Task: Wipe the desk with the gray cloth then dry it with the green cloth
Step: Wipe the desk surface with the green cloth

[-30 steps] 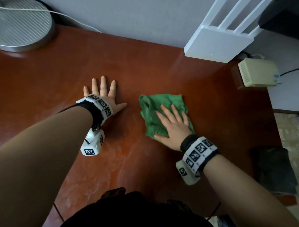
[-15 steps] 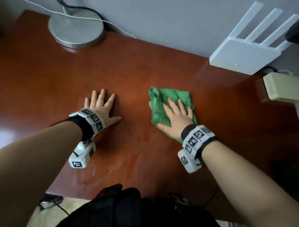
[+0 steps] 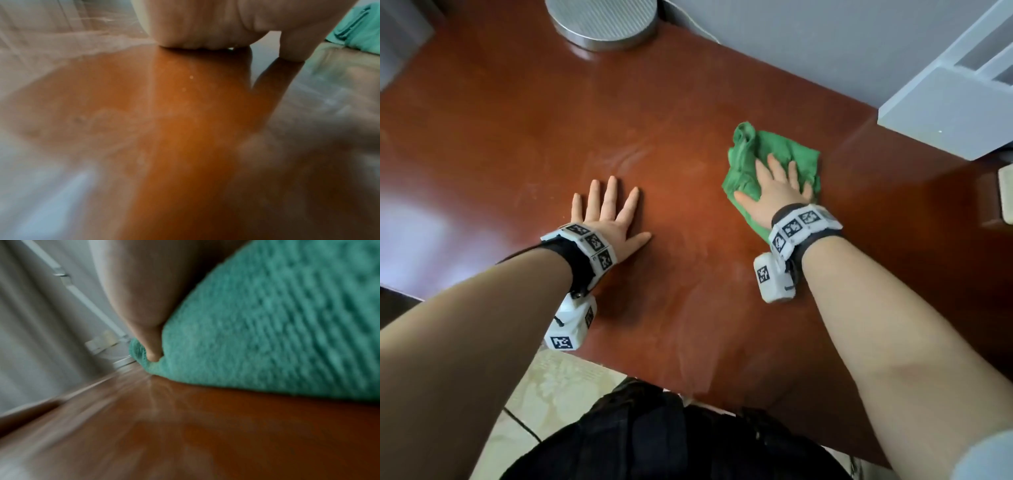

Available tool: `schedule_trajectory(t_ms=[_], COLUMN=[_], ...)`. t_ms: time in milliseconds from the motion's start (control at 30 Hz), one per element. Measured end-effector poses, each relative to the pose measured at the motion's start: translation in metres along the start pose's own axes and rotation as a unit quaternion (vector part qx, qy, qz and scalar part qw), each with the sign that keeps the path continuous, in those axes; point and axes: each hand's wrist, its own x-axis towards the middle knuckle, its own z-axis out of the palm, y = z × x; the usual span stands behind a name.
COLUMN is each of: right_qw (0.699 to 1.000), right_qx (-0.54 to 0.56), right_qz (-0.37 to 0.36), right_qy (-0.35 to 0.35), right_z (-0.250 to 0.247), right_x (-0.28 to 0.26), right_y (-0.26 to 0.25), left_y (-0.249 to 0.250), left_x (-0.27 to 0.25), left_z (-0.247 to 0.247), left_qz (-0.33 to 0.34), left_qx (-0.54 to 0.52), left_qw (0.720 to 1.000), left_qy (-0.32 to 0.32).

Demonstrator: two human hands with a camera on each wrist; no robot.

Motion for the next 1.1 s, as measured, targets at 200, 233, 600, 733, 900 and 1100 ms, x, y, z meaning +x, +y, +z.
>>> schedule_trajectory(t_ms=[200,233,600,733,900,1100], right_qw=[0.975,0.975,0.993,0.997,0.950,0.997], right_qx=[-0.092,-0.097,0.093,-0.064,-0.159,0.015], right_qz=[-0.199,-0.196,0.047,-0.041,-0.270,-0.027], right_qy=[-0.041,-0.044,0.049,0.018,-0.014,0.076], right_z=[0.038,0.035,-0.031,-0.017,0.000,-0.051], right_x=[-0.070,-0.065,0.069,0.035,-0.024,0.056], right_y=[-0.009,-0.007,0.008,-0.020,-0.025,0.008], left_y=[0.000,0.001,0.000,0.001,0.001,0.001], left_x=[-0.002,-0.002,0.000,0.001,0.002,0.003], left_z=[-0.003,-0.004,-0.007,-0.009,-0.010,-0.011], left_qz=[-0.006,-0.007,-0.010,-0.010,-0.011,-0.010], left_qx=[-0.008,-0.007,-0.007,-0.007,0.001,-0.004], left_qw=[1.000,1.000,0.999,0.999,0.999,0.999], left_qy=[-0.005,-0.007,-0.034,-0.045,-0.040,-0.049])
